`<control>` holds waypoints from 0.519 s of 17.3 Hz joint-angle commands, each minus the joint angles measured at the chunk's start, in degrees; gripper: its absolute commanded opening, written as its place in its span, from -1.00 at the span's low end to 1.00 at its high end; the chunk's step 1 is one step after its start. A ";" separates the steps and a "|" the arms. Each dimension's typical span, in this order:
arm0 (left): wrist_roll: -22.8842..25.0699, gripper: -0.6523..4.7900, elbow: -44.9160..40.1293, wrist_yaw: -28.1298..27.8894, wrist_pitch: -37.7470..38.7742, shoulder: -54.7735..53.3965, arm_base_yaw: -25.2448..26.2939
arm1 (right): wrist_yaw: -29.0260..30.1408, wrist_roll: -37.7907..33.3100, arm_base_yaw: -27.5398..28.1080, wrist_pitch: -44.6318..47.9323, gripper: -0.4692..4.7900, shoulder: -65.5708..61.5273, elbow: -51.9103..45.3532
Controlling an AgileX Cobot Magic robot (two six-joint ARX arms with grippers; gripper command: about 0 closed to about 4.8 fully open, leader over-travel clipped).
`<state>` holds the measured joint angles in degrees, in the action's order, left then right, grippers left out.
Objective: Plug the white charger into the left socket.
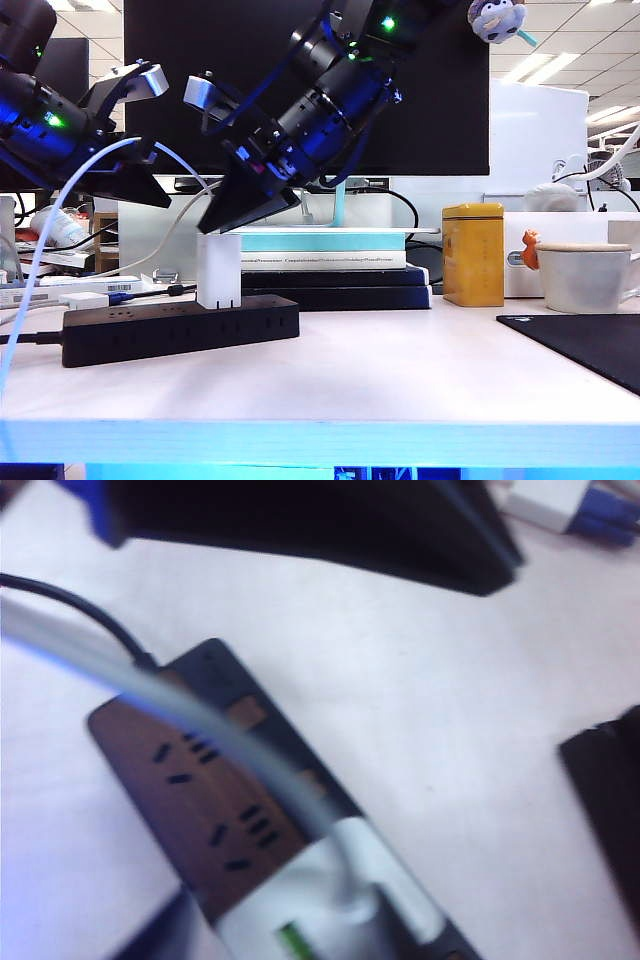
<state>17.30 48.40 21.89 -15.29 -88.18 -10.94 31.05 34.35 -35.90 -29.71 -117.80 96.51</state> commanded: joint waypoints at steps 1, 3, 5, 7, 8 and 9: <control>-0.46 -0.78 0.68 0.22 -0.20 0.42 0.02 | -1.57 -0.50 -0.13 -5.73 0.14 -0.42 -1.11; -0.94 -0.78 0.81 0.24 -0.17 0.61 0.02 | -1.53 -0.50 -0.13 -4.15 0.14 -0.07 -1.07; -1.25 -0.78 0.83 0.20 -0.13 0.61 0.02 | -1.46 -0.48 -0.13 -3.98 0.14 -0.07 0.63; -1.27 -0.78 0.83 -0.07 -0.15 0.61 0.02 | -1.31 -0.50 -0.13 -3.96 0.14 -0.07 3.06; -1.27 -0.78 0.83 -0.20 -0.15 0.63 0.02 | -1.29 -0.66 -0.11 -4.11 0.14 -0.04 4.13; -1.29 -0.78 0.85 -0.20 -0.15 0.66 0.02 | -1.33 -1.18 -0.11 -4.59 0.14 0.04 5.60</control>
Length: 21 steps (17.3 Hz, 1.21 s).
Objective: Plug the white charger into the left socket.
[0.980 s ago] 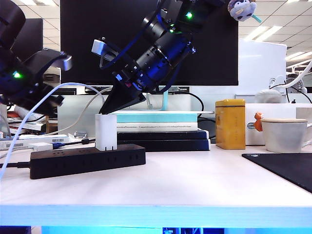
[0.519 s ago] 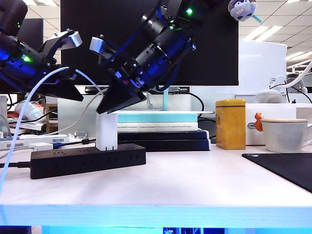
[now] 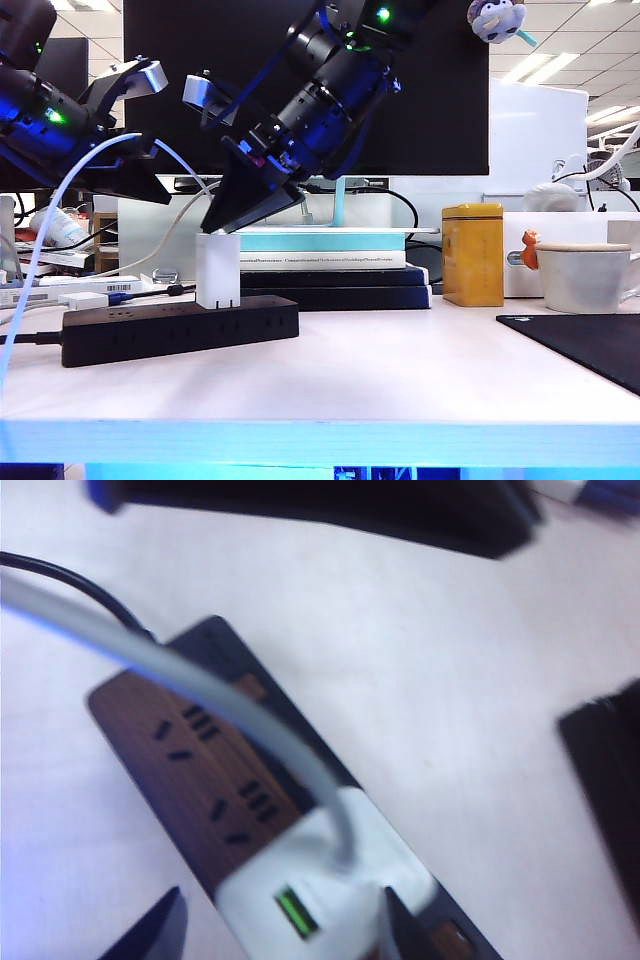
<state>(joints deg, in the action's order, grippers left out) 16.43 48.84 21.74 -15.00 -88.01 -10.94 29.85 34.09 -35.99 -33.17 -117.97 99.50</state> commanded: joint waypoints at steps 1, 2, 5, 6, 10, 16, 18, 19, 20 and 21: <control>-0.44 -0.78 0.42 -0.04 -0.44 0.52 0.02 | -0.15 -0.98 -0.02 -1.55 0.14 0.31 3.43; -0.61 -0.78 0.50 -0.07 -0.37 0.68 0.02 | -0.15 -1.05 -0.02 -1.84 0.14 0.31 4.42; -0.07 -0.78 0.50 -10.67 1.84 3.19 0.02 | -0.37 -1.07 0.02 -7.65 0.13 0.44 10.19; 1.07 -0.78 0.50 -15.26 2.69 4.02 0.02 | -0.37 -1.07 0.15 -9.49 0.13 0.44 12.17; 17.40 -0.76 0.50 -34.18 7.89 6.25 0.00 | -1.90 -1.57 0.63 -12.57 0.08 0.44 19.34; 22.91 -0.76 0.48 -55.12 4.61 6.43 -0.35 | -4.81 -4.11 0.63 -16.41 0.08 0.44 25.22; 13.09 -0.77 0.50 -49.33 4.33 11.08 -0.59 | -4.92 -5.42 0.79 -18.47 0.07 0.46 27.52; 10.60 -0.77 0.50 -48.24 3.85 12.83 -0.94 | -5.35 -6.67 0.92 -18.69 -0.05 0.52 28.30; 8.00 -0.77 0.50 -45.83 2.75 16.15 -1.42 | -5.75 -9.20 1.38 -18.84 -0.63 0.92 29.51; 5.99 -0.77 0.50 -43.06 2.40 19.15 -1.44 | -5.75 -11.19 1.46 -18.88 -0.83 1.33 30.38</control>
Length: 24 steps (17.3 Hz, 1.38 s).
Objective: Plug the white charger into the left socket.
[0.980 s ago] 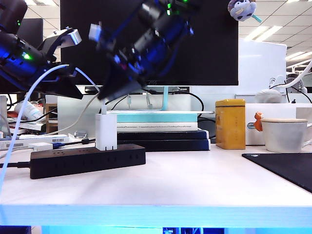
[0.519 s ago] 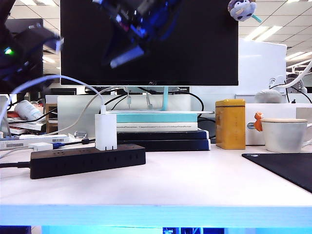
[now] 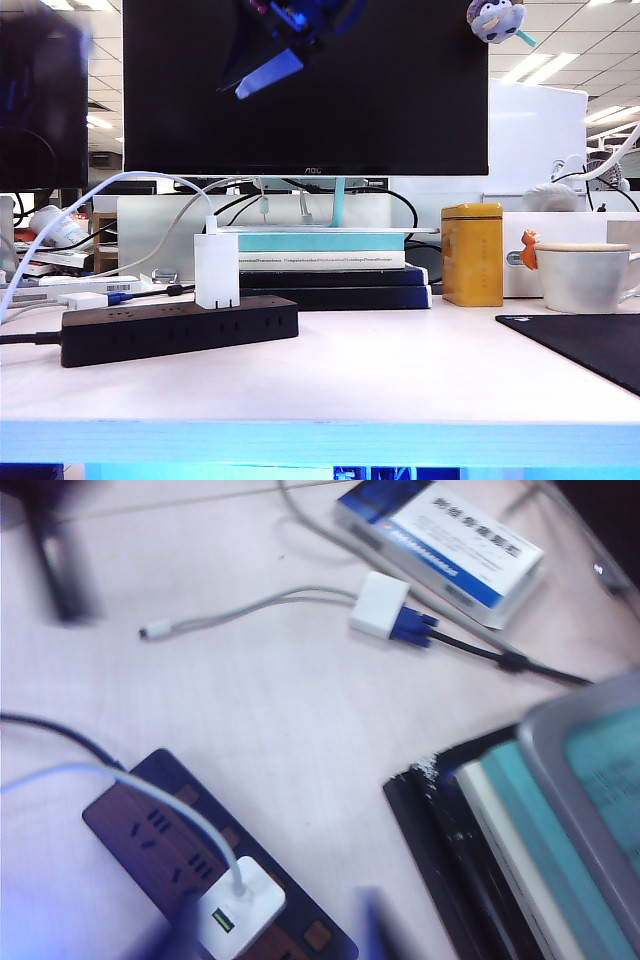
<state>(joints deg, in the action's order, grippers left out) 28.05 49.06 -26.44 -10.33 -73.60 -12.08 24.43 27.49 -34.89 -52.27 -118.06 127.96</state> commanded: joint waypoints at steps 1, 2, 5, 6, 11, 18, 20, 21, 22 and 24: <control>-8.37 -0.77 0.28 7.39 -2.14 7.56 -0.35 | -0.46 -6.58 0.50 0.24 -0.83 2.38 2.80; -14.40 -0.77 0.28 11.74 -0.52 13.09 -0.72 | -2.08 -6.97 0.50 0.24 -0.83 5.20 3.32; -17.62 -0.77 0.26 17.86 3.91 23.96 -1.09 | -6.54 -7.19 0.20 -0.37 -0.83 13.05 3.32; -18.23 -0.77 0.26 19.82 6.45 28.17 -1.09 | -6.91 -7.48 0.20 -1.14 -0.83 15.87 3.32; -22.97 -0.77 0.26 24.35 34.82 56.41 -1.07 | -6.73 -8.48 0.00 -6.14 -0.83 35.98 3.21; -27.21 -0.77 -4.92 35.26 58.77 73.35 -0.90 | -6.32 -13.18 -0.02 4.02 -0.83 59.63 -33.55; -28.20 -0.77 -7.26 35.10 55.76 73.33 -0.90 | -6.54 -16.44 -0.02 14.99 -0.83 66.79 -48.39; -28.20 -0.77 -8.59 34.14 54.31 73.33 -0.90 | -6.49 -18.10 -0.04 20.72 -0.83 70.64 -56.17; -28.17 -0.77 -10.80 33.55 51.60 73.31 -0.92 | -6.51 -18.86 -0.04 25.03 -0.83 73.81 -62.47; -28.94 -0.77 -16.00 33.57 45.83 73.33 -0.92 | -6.84 -19.17 -0.02 32.04 -0.83 80.41 -75.03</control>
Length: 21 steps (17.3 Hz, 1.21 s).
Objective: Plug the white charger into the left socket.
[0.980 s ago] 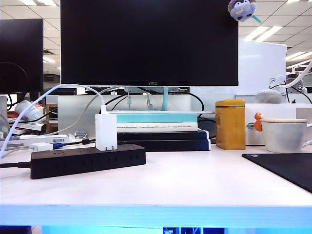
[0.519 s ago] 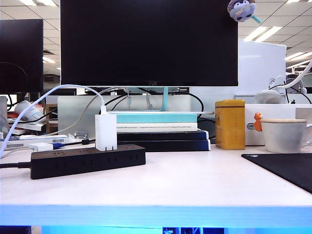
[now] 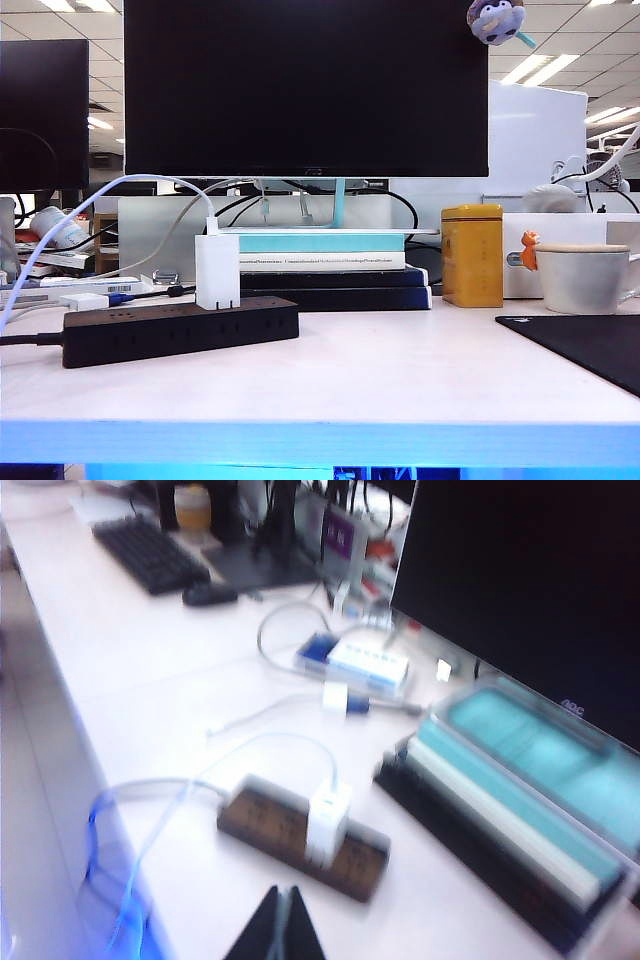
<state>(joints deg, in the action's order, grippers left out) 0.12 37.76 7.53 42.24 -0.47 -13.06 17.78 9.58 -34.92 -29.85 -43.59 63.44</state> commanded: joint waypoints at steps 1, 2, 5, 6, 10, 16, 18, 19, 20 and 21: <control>-1.75 -0.77 -7.58 -0.39 -9.94 0.15 0.07 | -1.14 -1.44 0.00 12.33 -0.83 9.35 -16.70; -2.40 -0.77 -11.06 -0.20 -13.44 0.15 0.07 | -2.40 -2.21 0.02 14.45 -0.83 11.74 -21.64; -4.09 -0.77 -18.75 0.17 -19.43 0.15 0.02 | -5.90 -6.69 0.02 19.89 -0.83 18.91 -35.50; -5.51 -0.77 -20.59 0.07 -20.76 0.15 0.02 | -8.04 -7.98 0.02 21.00 -0.83 20.50 -38.88; -7.67 -0.77 -28.79 -1.05 -27.71 0.17 0.00 | -16.09 -10.16 0.02 25.42 -0.83 24.46 -52.61; -3.43 -0.77 -37.18 -1.97 -32.87 0.22 -0.02 | -16.20 -13.03 0.02 28.35 -0.83 24.46 -62.18; -1.57 -0.77 -37.18 -2.40 -32.74 0.22 0.00 | -16.70 -13.03 0.02 28.33 -0.83 24.41 -62.88; -1.57 -0.77 -37.20 -2.43 -32.46 0.20 0.00 | -16.85 -13.00 0.04 24.70 -0.83 24.20 -63.39; -1.57 -0.77 -37.20 -3.04 -32.44 0.17 0.00 | -16.37 -14.51 0.04 21.88 -0.83 24.28 -63.36; -1.79 -0.73 -37.20 -3.06 -32.48 0.17 0.02 | -16.39 -14.49 0.02 22.38 -0.82 24.28 -63.36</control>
<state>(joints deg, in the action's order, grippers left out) -1.74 0.56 4.71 8.99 -0.38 -13.06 1.26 -4.56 -34.89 -8.82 -19.35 0.58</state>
